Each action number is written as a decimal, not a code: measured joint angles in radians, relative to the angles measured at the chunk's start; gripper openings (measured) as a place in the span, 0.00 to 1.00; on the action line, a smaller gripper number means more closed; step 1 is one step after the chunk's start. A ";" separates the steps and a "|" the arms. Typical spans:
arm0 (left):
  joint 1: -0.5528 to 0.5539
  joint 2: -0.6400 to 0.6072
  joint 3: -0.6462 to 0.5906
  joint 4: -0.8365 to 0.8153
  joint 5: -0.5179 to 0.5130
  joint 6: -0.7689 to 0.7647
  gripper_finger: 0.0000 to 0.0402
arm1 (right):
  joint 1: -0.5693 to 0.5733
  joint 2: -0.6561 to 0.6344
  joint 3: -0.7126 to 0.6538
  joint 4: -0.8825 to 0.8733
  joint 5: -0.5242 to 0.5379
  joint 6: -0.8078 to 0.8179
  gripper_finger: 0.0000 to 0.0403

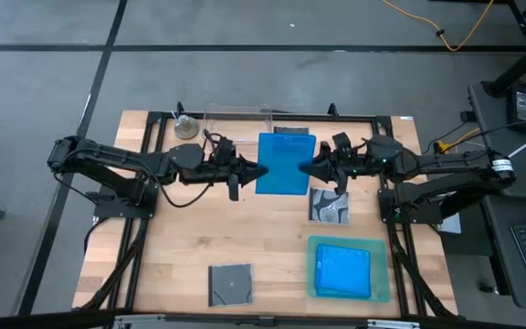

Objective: Pick & place jewel cases by type
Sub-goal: Put the blue cd case into the green bin

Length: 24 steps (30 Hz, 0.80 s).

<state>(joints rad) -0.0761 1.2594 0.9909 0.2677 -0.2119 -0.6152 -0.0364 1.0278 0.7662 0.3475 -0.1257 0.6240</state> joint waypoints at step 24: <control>0.002 -0.091 0.000 -0.092 0.021 0.067 0.25 | 0.000 -0.007 0.000 -0.006 -0.035 -0.007 0.12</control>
<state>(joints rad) -0.0746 1.1689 0.9914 0.1753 -0.1909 -0.5485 -0.0364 1.0207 0.7662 0.3420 -0.1603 0.6173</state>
